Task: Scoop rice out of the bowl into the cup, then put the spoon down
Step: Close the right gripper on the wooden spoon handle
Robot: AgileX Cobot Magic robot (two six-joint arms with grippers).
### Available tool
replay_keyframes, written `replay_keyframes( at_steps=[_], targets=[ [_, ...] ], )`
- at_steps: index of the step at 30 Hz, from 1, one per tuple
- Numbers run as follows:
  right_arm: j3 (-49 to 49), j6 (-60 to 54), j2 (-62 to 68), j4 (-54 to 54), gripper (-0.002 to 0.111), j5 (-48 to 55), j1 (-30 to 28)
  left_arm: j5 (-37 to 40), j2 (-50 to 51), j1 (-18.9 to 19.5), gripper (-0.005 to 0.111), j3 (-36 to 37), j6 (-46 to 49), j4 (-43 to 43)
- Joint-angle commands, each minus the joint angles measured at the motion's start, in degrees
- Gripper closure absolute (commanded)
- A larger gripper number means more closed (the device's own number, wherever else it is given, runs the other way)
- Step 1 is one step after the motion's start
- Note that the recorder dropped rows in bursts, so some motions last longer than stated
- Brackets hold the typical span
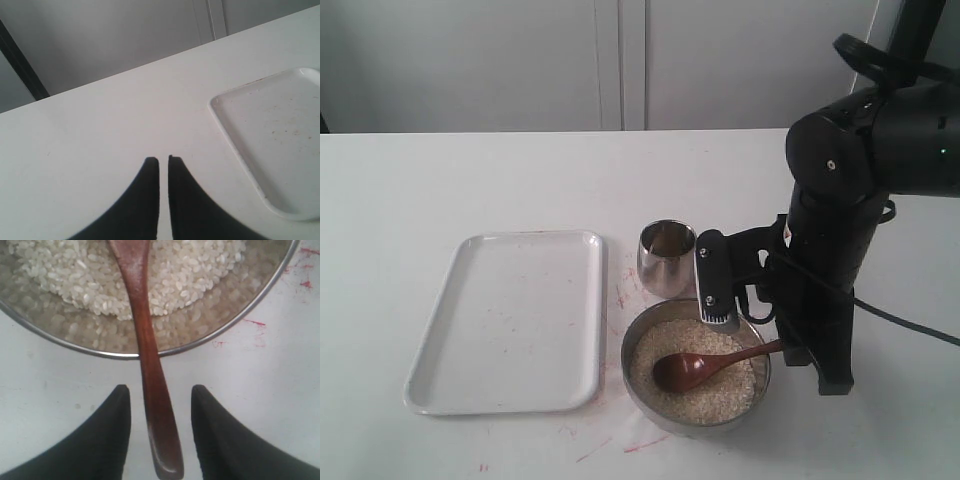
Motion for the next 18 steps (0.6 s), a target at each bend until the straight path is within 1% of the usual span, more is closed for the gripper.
replay_keyframes(
  at_steps=[1,6,8,9,10,12,16,18],
  targets=[
    [0.27,1.10,0.03,0.41,0.070,0.87,0.30,-0.11,-0.05,-0.06,0.092,-0.18,-0.08,-0.39],
    [0.27,1.22,0.03,0.41,0.070,1.23,0.30,-0.11,-0.05,-0.06,0.092,-0.18,-0.08,-0.39],
    [0.27,1.22,0.03,0.28,0.073,1.50,0.30,-0.11,-0.05,-0.06,0.092,-0.18,-0.08,-0.39],
    [0.27,1.33,0.03,0.28,0.077,1.50,0.30,-0.11,-0.05,-0.06,0.092,-0.18,-0.08,-0.39],
    [0.27,1.45,0.03,0.28,0.079,1.50,0.30,-0.11,-0.05,-0.06,0.092,-0.18,-0.08,-0.39],
    [0.27,1.45,0.03,0.28,0.089,1.50,0.30,-0.11,-0.05,-0.06,0.092,-0.18,-0.08,-0.39],
    [0.27,1.45,0.03,0.28,0.101,1.59,0.30,-0.11,-0.05,-0.06,0.092,-0.18,-0.08,-0.39],
    [0.27,2.02,0.03,0.43,0.105,2.32,0.30,-0.11,-0.05,-0.06,0.092,-0.18,-0.08,-0.39]
  ],
)
